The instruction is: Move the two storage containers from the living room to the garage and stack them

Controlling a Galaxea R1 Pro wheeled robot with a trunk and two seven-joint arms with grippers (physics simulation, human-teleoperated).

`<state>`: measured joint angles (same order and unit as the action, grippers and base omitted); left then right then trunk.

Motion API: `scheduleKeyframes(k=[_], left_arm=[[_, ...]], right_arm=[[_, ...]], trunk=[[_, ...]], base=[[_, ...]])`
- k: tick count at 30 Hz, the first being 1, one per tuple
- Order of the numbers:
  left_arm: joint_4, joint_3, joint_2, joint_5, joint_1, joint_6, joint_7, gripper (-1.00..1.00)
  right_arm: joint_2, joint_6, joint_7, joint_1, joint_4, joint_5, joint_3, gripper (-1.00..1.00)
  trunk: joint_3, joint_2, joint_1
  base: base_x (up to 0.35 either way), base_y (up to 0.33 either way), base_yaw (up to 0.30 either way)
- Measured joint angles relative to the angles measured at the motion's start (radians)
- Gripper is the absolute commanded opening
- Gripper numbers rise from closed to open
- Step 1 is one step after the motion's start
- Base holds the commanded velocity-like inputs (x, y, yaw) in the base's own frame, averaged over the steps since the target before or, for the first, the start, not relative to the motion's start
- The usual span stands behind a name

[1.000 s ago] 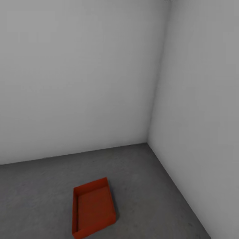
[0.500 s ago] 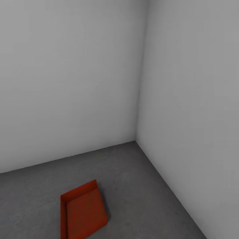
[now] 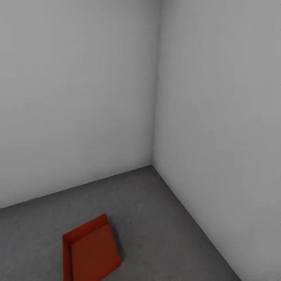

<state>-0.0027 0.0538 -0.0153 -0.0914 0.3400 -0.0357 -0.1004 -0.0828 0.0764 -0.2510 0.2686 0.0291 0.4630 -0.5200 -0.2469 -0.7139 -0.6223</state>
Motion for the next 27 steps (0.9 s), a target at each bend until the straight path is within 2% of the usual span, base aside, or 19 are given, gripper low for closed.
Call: scheduleKeyframes(k=[27], left_arm=[[0.0, 0.0, -0.001, 0.003, 0.0, 0.0, 0.0, 1.0]], right_arm=[[-0.001, -0.004, 0.0, 0.0, 0.0, -0.004, -0.001, 1.0]], trunk=[[0.008, 0.0, 0.0]], base=[[0.0, 0.0, -0.253]])
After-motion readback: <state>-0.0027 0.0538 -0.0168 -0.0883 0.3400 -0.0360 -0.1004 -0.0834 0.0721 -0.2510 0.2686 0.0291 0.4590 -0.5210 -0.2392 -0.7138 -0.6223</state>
